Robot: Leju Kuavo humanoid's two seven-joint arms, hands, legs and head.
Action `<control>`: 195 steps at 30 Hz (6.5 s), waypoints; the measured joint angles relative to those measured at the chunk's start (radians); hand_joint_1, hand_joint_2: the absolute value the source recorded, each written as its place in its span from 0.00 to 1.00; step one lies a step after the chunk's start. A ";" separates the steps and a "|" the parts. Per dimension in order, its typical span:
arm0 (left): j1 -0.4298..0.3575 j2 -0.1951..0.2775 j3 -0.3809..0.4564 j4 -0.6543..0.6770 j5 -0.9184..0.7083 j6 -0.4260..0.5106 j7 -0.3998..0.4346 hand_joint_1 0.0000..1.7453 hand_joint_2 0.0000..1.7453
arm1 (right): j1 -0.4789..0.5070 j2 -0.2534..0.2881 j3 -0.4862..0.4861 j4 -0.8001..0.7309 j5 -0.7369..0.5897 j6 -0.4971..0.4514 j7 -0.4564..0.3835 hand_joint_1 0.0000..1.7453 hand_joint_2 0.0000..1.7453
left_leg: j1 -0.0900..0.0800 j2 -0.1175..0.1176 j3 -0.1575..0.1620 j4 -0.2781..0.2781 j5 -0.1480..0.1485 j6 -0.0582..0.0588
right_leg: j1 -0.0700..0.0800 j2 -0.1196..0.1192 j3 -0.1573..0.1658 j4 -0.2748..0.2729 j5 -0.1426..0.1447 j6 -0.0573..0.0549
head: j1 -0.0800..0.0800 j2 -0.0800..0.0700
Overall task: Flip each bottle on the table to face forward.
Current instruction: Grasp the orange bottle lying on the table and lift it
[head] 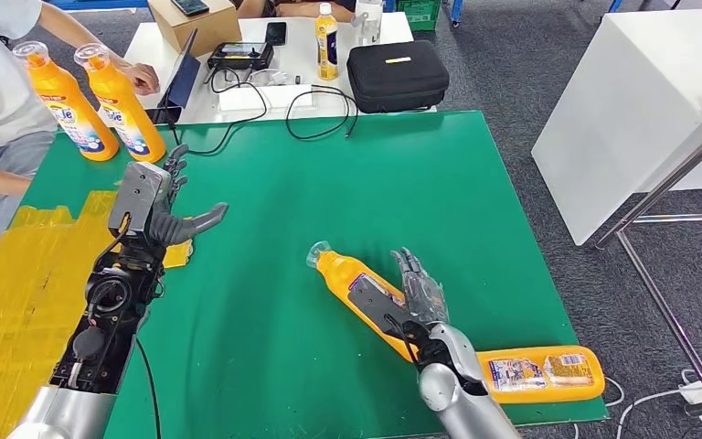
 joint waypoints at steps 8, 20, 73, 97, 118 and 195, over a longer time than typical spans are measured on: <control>-0.003 -0.013 0.000 0.010 0.002 0.002 0.000 0.00 1.00 | -0.037 -0.001 0.067 0.064 0.158 0.004 0.054 0.00 1.00 | 0.000 0.000 0.000 0.000 0.000 0.000 | 0.000 0.000 0.000 0.000 0.000 0.000 | 0.000 0.000; -0.004 -0.023 0.000 0.017 0.004 0.001 0.000 0.00 1.00 | -0.074 -0.002 0.121 0.118 0.228 0.017 0.072 0.00 1.00 | 0.000 0.000 0.001 0.000 0.000 0.000 | 0.000 0.000 0.000 0.000 0.000 0.000 | 0.000 0.000; -0.024 -0.041 -0.001 0.068 0.006 -0.019 -0.014 0.00 1.00 | -0.208 0.006 0.032 0.204 0.090 0.015 -0.035 1.00 1.00 | 0.000 0.001 0.001 0.000 0.000 0.000 | 0.000 0.000 0.001 0.000 0.000 0.000 | 0.000 0.000; -0.076 -0.057 -0.019 0.146 0.045 -0.039 -0.055 0.00 1.00 | -0.349 -0.049 0.119 0.366 0.147 0.064 -0.222 0.00 1.00 | 0.000 0.000 0.001 0.000 0.001 0.000 | 0.000 0.000 0.001 0.000 0.000 0.000 | 0.000 0.000; -0.001 -0.036 -0.019 0.132 0.059 0.002 -0.049 0.00 1.00 | -0.112 0.022 0.017 0.004 -0.335 0.050 -0.240 0.00 1.00 | 0.000 0.000 -0.001 0.000 0.000 0.000 | 0.000 0.000 -0.001 0.000 0.000 0.000 | 0.000 0.000; 0.281 0.013 0.029 -0.293 -0.155 0.001 -0.049 0.00 1.00 | 0.216 -0.197 0.005 -0.705 -0.167 -0.053 -0.293 0.00 1.00 | 0.000 0.000 -0.002 0.000 -0.003 -0.001 | 0.000 0.000 -0.002 0.000 -0.001 0.000 | 0.001 0.000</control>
